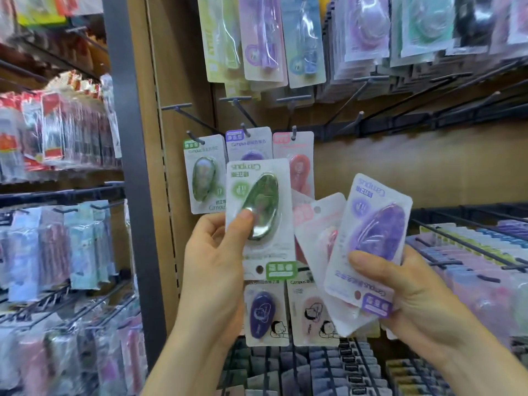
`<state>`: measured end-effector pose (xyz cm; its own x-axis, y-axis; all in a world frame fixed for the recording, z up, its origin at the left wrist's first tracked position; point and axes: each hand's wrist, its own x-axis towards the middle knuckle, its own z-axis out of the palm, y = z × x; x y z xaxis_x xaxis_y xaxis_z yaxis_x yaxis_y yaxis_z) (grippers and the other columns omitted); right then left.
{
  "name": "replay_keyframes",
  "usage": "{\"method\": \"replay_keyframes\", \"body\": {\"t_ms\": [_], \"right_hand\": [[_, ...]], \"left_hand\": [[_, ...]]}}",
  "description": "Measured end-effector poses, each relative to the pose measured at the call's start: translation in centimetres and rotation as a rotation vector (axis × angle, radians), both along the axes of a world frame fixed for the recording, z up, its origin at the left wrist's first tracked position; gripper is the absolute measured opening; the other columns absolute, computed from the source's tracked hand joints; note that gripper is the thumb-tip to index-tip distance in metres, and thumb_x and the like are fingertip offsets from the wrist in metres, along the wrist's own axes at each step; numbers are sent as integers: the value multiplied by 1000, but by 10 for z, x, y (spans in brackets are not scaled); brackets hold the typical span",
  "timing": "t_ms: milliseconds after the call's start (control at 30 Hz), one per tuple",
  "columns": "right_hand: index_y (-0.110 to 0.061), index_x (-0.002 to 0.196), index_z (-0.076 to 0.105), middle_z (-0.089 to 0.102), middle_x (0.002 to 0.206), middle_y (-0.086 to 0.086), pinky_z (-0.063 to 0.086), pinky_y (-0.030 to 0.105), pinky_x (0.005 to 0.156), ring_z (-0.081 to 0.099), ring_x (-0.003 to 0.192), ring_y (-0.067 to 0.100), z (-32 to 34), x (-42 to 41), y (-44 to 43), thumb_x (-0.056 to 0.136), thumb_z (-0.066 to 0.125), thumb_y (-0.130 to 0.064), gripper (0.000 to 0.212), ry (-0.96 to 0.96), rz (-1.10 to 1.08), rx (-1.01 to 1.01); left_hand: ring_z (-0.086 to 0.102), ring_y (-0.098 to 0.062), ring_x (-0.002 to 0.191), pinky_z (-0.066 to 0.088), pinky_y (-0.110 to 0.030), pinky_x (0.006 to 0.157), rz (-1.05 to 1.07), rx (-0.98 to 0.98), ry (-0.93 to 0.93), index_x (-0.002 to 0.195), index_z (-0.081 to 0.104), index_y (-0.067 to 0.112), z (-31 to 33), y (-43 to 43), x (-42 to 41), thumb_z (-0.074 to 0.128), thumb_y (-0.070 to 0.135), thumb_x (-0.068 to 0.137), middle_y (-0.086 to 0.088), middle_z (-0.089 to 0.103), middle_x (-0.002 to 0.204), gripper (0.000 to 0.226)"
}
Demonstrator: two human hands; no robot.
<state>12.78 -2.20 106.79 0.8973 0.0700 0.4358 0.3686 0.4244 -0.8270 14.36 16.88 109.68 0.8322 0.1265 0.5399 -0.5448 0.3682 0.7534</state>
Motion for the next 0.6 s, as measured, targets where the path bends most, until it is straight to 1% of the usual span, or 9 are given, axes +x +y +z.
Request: {"method": "replay_keyframes", "body": {"t_ms": [133, 200, 233, 300, 400, 433, 500, 533, 600], "right_hand": [[-10, 97, 76, 74, 99, 20, 59, 33, 60, 74, 80, 30, 16, -7, -21, 22, 100, -34, 82, -97, -33, -138], [-11, 90, 78, 75, 92, 19, 58, 32, 58, 75, 75, 30, 28, -10, -29, 18, 99, -37, 80, -139, -62, -254], [-12, 87, 79, 75, 89, 18, 58, 31, 58, 75, 74, 30, 35, -11, -32, 16, 99, -38, 78, -163, -71, -322], [-17, 83, 80, 76, 86, 15, 58, 28, 58, 75, 73, 27, 49, -13, -35, 15, 98, -44, 76, -227, -81, -468], [-27, 86, 78, 77, 86, 8, 57, 23, 59, 75, 74, 21, 71, -12, -26, 19, 97, -46, 72, -324, -56, -665], [-30, 87, 77, 77, 84, 7, 57, 23, 57, 75, 71, 18, 78, -11, -22, 22, 98, -41, 70, -355, -40, -728], [-33, 87, 75, 76, 81, 7, 54, 21, 51, 71, 63, 13, 88, -6, -8, 35, 98, -20, 59, -379, 58, -812], [-35, 87, 74, 76, 81, 5, 53, 19, 50, 70, 63, 10, 91, -4, -1, 44, 93, -9, 54, -367, 112, -828], [-36, 90, 72, 76, 87, 1, 53, 17, 56, 71, 72, 7, 94, 0, 12, 54, 83, 0, 52, -357, 181, -867]], "left_hand": [[72, -22, 69, 57, -34, 49, 152, 255, -83, 105, 56, 22, 15, 36, 1, 58, 42, 83, 1, 74, 86, 29], [64, -19, 49, 48, -27, 37, 242, 413, -79, 101, 55, 28, 21, 57, 2, 58, 53, 75, 1, 72, 77, 36], [55, -17, 39, 40, -22, 32, 253, 484, -67, 99, 55, 29, 26, 67, 2, 60, 53, 72, -3, 70, 70, 37], [44, -16, 33, 31, -19, 29, 228, 640, -44, 99, 56, 28, 36, 83, -1, 69, 39, 72, -9, 65, 61, 32], [55, -24, 43, 44, -22, 38, 212, 892, -99, 99, 65, 22, 52, 103, -10, 77, 15, 69, -11, 69, 71, 34], [63, -27, 54, 51, -24, 47, 236, 957, -134, 98, 68, 19, 58, 107, -12, 79, 15, 66, -10, 72, 77, 33], [71, -24, 73, 58, -28, 60, 295, 1031, -182, 92, 73, 17, 67, 114, -14, 81, 16, 66, -4, 75, 83, 27], [71, -22, 76, 59, -31, 65, 315, 1057, -199, 88, 75, 18, 72, 116, -13, 82, 16, 66, -3, 75, 83, 23], [72, -18, 80, 59, -31, 74, 306, 1065, -237, 85, 78, 20, 79, 119, -12, 79, 20, 67, -2, 76, 84, 18]]}}
